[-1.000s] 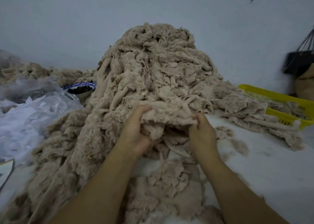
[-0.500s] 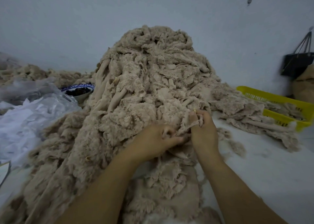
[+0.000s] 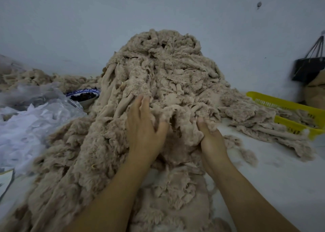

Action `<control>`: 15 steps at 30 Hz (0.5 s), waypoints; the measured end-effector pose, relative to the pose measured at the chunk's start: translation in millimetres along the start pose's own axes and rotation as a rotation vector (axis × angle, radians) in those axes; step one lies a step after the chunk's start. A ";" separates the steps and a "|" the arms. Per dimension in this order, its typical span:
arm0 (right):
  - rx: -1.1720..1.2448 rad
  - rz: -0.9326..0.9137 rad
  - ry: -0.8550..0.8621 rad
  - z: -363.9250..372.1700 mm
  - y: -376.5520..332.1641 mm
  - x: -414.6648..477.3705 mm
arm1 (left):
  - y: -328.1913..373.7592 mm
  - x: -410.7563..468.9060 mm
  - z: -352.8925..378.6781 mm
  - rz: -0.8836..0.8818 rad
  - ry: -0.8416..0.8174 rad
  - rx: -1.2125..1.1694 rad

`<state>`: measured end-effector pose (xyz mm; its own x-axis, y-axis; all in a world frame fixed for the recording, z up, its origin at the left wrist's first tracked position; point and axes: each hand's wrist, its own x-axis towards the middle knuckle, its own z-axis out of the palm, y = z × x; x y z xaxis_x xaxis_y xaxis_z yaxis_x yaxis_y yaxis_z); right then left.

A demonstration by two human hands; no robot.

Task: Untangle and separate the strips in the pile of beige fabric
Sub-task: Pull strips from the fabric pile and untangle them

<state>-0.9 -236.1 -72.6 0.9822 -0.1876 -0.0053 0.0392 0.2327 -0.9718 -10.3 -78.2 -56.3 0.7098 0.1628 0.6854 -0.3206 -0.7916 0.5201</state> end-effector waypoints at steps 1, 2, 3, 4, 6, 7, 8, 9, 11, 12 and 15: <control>0.060 0.018 -0.007 -0.3 -0.9 0.7 | 3.6 -1.0 1.4 0.151 0.039 0.003; 0.094 0.028 -0.008 -0.7 -1.7 1.2 | 5.4 -3.6 4.6 0.277 0.013 0.004; 0.130 0.032 0.004 -1.3 -2.6 1.8 | 5.9 -5.9 9.1 0.350 -0.109 -0.004; 0.172 0.035 0.021 -2.3 -3.1 3.0 | 6.1 -8.8 14.1 0.359 -0.287 0.013; 0.279 0.055 0.020 -6.3 -3.8 6.2 | -0.4 -13.9 24.9 0.249 -0.597 0.124; 0.329 0.064 -0.001 -7.5 -4.9 7.0 | -5.9 -14.1 27.8 0.144 -0.665 0.156; 0.369 0.071 -0.020 -8.4 -6.0 6.6 | -10.8 -13.2 28.2 0.046 -0.675 0.151; 0.390 0.080 -0.035 -8.4 -7.2 5.3 | -14.4 -12.5 28.0 -0.017 -0.645 0.134; 0.370 0.096 -0.052 -6.1 -8.8 2.1 | -17.0 -12.3 27.9 -0.014 -0.544 0.085; 0.341 0.105 -0.056 -4.9 -8.7 1.8 | -14.9 -12.9 27.2 0.024 -0.467 0.008; 0.238 0.100 -0.054 -1.0 -9.5 -1.1 | 0.1 -13.9 18.3 0.152 -0.334 -0.279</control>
<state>-2.6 -239.1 -63.6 0.9915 -0.1029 -0.0793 -0.0223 0.4667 -0.8841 -8.8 -91.4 -75.1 0.7900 -0.1778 0.5868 -0.5610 -0.5958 0.5747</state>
